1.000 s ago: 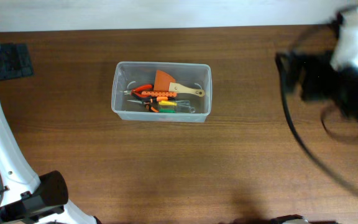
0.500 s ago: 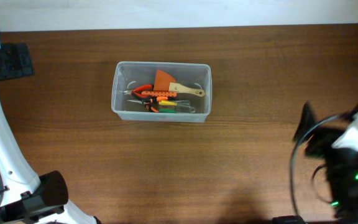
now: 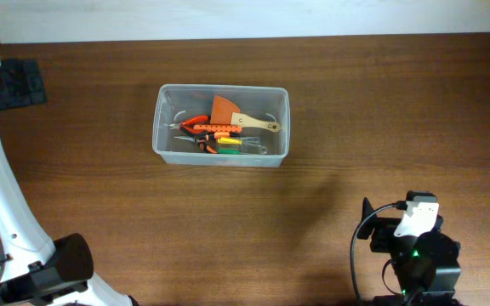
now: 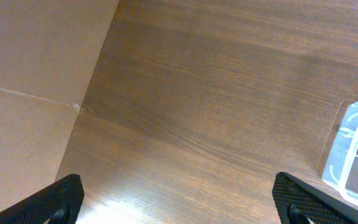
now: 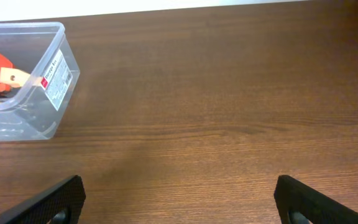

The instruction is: Pack container

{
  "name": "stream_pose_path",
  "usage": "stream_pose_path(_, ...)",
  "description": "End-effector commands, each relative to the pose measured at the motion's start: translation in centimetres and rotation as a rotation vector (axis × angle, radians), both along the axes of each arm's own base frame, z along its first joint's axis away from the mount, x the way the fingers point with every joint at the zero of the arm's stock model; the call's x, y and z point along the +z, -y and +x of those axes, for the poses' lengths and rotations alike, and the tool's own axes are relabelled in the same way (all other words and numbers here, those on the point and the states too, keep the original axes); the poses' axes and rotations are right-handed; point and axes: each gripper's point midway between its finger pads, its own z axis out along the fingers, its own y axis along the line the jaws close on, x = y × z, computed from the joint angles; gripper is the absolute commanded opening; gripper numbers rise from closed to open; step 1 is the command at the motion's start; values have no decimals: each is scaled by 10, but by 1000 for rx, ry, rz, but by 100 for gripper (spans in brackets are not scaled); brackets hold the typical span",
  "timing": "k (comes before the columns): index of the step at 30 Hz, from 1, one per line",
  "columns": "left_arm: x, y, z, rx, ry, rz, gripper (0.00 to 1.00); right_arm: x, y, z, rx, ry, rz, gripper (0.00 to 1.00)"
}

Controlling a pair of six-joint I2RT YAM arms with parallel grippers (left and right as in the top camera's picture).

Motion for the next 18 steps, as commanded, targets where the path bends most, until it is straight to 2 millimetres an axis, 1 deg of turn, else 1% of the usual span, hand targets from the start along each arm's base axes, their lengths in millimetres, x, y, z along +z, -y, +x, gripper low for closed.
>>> stream_pose_path(1, -3, -2, 0, 12, -2, -9, 99, -4, 0, -2, 5, 27, 2, 98)
stream_pose_path(10, -3, -2, 0, 12, -2, -9, 99, -35, -2, -1, 12, 66, 6, 98)
stream_pose_path(13, -3, -2, 0, 12, -2, -9, 99, -45, -2, -1, 12, 53, 6, 98)
stream_pose_path(15, -3, -2, 0, 12, -2, -10, 99, -55, -2, -2, 12, 30, 7, 98)
stream_pose_path(18, -3, -2, 0, 12, -2, -9, 99, -51, -2, 1, 12, 53, 6, 98)
